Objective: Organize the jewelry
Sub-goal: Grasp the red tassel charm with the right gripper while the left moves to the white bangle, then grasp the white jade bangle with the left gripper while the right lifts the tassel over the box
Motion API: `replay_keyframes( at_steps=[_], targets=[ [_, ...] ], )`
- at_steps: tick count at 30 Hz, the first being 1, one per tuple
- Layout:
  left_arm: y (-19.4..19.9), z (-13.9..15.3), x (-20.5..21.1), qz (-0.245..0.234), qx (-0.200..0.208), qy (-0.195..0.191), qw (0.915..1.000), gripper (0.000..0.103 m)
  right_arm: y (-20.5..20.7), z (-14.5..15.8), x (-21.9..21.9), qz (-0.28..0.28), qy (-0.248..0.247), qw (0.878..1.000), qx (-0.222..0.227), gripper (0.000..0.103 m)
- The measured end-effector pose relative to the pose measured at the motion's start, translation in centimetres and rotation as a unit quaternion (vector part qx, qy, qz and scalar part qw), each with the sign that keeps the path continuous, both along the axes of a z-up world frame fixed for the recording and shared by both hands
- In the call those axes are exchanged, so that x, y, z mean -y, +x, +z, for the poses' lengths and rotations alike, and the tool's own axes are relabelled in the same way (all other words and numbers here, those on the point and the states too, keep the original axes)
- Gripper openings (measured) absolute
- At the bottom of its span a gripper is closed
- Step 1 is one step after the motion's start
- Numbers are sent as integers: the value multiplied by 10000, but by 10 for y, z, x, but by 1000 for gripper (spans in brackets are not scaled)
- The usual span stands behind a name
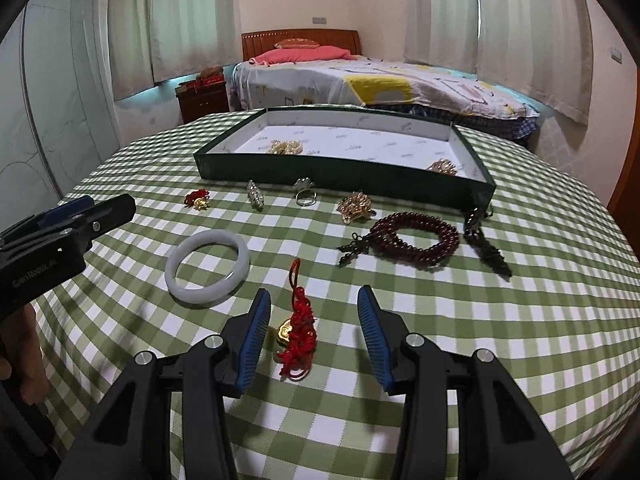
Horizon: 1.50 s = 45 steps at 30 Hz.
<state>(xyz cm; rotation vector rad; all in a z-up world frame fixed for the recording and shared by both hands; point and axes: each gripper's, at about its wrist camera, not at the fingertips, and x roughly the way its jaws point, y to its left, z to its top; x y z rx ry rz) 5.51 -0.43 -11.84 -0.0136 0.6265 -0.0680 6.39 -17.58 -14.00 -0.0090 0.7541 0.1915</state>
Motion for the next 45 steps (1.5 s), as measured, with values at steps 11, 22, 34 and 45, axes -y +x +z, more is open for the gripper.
replay_keyframes(
  at_steps=[11,22,34,45],
  targets=[
    [6,-8,12,-185,-197,-98,9996,74,5,-5,7,-28,161,9997,-208,10],
    [17,-19,49,-608,-325,-201,9974,85,3,6,52,-587,125,9982,16,10],
    [35,-39,67,-625,-688,-45,9957,86,7,-1,70,-746,243,9969,-44,10],
    [38,-44,62,-628,-902,-54,9939,75,9,-5,65,-698,219,9973,-105,10]
  ],
)
